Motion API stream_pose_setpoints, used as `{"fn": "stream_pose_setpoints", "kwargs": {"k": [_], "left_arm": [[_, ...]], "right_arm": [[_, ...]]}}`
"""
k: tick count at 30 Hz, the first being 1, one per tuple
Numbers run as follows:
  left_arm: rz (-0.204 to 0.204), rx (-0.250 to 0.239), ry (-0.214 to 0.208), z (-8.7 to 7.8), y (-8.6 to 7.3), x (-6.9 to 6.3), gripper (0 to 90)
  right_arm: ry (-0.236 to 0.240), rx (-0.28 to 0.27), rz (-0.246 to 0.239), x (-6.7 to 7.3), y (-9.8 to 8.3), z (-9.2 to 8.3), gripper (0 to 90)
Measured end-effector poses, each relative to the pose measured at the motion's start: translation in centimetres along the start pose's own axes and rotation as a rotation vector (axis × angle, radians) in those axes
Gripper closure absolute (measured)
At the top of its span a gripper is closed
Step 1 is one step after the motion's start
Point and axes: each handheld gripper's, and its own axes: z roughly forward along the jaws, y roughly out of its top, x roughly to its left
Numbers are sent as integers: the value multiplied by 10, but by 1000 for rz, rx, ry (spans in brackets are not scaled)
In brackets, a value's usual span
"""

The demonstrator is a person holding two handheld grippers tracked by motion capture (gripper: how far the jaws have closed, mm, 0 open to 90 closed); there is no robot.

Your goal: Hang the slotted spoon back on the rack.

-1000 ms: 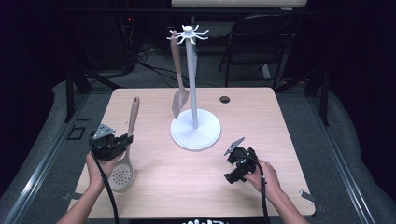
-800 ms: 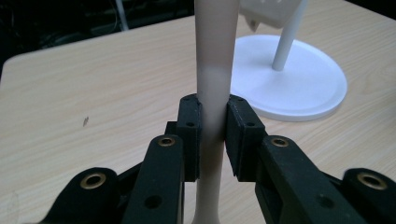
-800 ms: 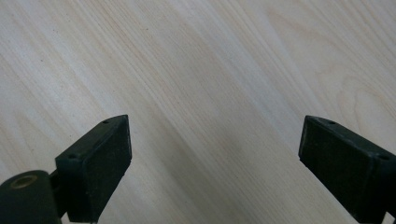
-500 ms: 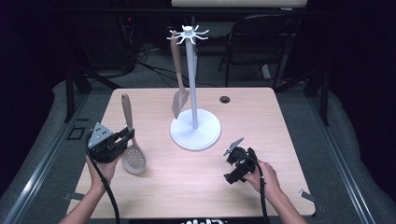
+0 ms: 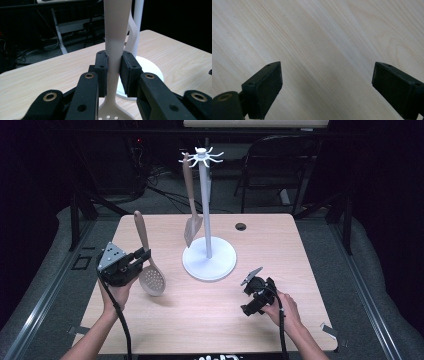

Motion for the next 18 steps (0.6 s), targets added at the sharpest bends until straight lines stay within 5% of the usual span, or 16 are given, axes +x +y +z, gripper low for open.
{"fn": "stream_pose_setpoints", "kwargs": {"k": [18], "left_arm": [[26, 14, -45, 21, 14, -14, 770]], "right_arm": [[-4, -3, 7, -3, -1, 0, 88]]}}
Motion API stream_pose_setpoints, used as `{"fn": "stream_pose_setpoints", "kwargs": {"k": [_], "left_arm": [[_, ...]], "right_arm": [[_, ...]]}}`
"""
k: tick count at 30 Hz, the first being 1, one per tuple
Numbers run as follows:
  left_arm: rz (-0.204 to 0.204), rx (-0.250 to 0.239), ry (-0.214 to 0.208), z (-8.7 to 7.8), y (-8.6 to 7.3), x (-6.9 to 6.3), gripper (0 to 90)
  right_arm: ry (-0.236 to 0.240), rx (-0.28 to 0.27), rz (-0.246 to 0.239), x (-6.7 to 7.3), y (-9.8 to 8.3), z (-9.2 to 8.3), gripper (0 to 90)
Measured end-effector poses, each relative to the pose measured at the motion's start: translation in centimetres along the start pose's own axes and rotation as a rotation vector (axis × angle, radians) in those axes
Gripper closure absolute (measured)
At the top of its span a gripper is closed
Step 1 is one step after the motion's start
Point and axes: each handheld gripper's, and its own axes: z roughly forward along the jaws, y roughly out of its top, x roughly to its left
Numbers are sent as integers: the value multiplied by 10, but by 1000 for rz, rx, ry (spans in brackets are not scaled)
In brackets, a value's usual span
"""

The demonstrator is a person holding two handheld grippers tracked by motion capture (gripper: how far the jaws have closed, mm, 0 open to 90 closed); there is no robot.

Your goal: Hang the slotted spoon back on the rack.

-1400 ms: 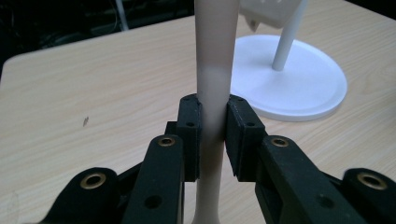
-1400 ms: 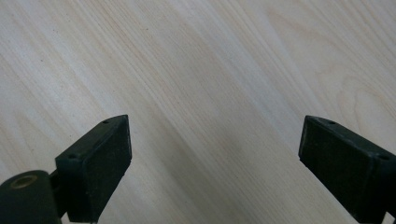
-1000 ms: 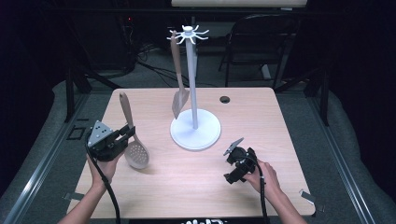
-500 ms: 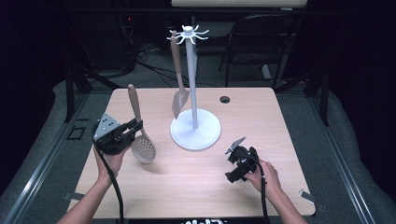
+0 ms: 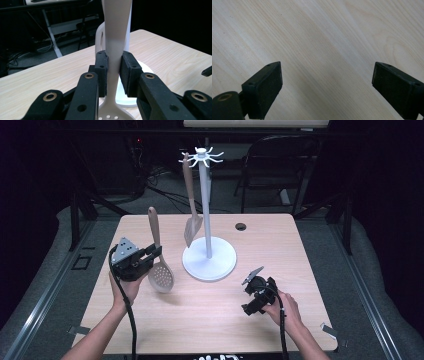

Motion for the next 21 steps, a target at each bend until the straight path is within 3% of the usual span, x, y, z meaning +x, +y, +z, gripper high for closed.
{"fn": "stream_pose_setpoints", "kwargs": {"k": [17, 21], "left_arm": [[10, 1, -43, 28, 26, -13, 770], [9, -8, -50, 33, 35, -14, 770]], "right_arm": [[-20, -39, 25, -2, -1, -5, 86], [-17, -27, 14, -3, 0, -4, 85]]}}
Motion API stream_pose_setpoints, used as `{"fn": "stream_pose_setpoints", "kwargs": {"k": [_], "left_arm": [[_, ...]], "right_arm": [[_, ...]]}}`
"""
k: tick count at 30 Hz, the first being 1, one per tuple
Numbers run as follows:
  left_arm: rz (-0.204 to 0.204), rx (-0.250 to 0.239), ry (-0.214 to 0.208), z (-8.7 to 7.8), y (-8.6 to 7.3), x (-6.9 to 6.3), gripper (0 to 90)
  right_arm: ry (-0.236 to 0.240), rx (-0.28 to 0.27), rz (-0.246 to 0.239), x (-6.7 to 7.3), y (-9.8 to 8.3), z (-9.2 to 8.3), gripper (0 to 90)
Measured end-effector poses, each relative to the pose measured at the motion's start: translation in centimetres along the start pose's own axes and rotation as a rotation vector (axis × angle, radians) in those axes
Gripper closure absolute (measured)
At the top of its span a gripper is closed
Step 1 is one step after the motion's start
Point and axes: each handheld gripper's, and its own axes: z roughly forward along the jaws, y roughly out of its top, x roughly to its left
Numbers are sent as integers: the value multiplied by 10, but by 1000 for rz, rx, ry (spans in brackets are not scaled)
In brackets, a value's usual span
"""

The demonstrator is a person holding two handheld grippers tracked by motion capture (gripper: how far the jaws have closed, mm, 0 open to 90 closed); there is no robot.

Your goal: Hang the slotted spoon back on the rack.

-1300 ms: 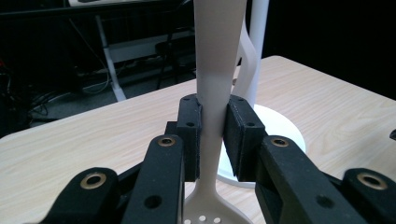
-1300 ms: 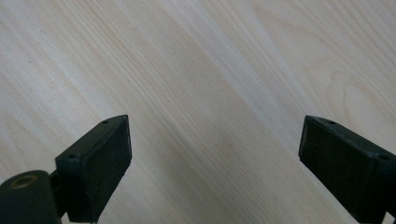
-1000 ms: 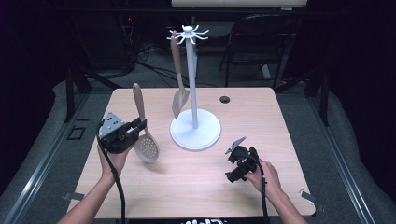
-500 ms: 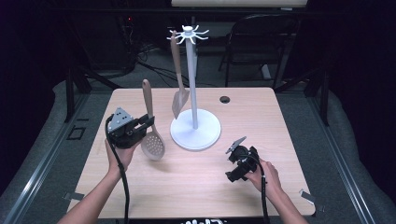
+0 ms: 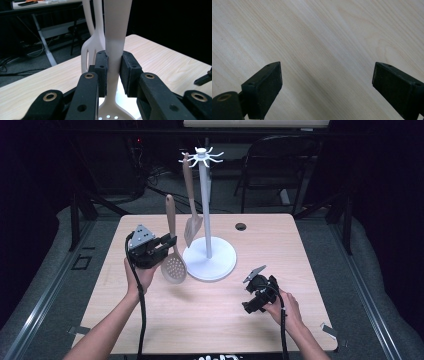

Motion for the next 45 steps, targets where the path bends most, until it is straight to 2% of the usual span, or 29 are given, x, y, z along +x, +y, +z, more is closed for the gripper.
{"fn": "stream_pose_setpoints", "kwargs": {"k": [4, 12, 30, 45], "left_arm": [[-4, -5, -6, 6, 8, -1, 770], [-5, -10, -10, 15, 21, -4, 770], [-10, -36, -5, 22, 35, -1, 770], [-8, -47, -5, 28, 51, -5, 770]], "right_arm": [[5, -8, 17, -1, -1, 3, 83], [1, -3, 12, -1, 0, 3, 82], [9, 14, 1, -1, 0, 5, 81], [6, 0, 0, 0, 0, 3, 82]]}}
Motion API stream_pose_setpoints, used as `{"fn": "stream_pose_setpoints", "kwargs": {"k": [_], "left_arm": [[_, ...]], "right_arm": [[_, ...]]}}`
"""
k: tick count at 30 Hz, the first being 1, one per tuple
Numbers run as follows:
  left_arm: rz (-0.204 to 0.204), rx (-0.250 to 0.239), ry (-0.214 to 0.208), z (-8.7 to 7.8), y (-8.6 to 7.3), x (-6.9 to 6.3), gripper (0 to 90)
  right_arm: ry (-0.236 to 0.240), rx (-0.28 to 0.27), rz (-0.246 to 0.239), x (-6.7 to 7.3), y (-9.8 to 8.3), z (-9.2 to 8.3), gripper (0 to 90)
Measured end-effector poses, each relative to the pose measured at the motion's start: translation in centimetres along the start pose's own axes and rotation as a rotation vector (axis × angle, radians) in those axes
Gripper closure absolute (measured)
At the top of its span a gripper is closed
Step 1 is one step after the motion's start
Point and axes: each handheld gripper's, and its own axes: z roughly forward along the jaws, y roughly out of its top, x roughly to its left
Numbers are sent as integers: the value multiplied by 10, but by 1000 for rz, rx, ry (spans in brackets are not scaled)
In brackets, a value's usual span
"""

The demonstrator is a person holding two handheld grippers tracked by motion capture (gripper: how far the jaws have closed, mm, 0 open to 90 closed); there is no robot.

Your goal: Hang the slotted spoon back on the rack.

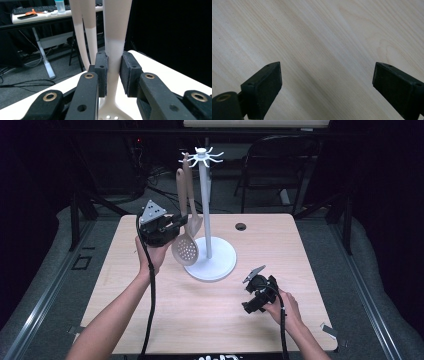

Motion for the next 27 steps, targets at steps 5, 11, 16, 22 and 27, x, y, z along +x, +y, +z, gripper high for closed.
{"fn": "stream_pose_setpoints", "kwargs": {"k": [5, 11, 16, 22, 27], "left_arm": [[6, 2, -2, 4, 3, -2, 770], [-6, 7, 2, 8, 5, -2, 770], [-2, 7, 7, 12, 8, -3, 770], [-6, 19, 23, 17, 9, -2, 770], [6, 26, 37, 19, 11, -3, 770]], "right_arm": [[2, 1, 2, 0, 0, 0, 82], [-3, -1, 1, 0, 0, 0, 82], [-5, 4, -3, 0, 0, 0, 82], [0, -1, 2, -1, -1, 1, 82], [1, -2, 3, -1, -1, 0, 82]]}}
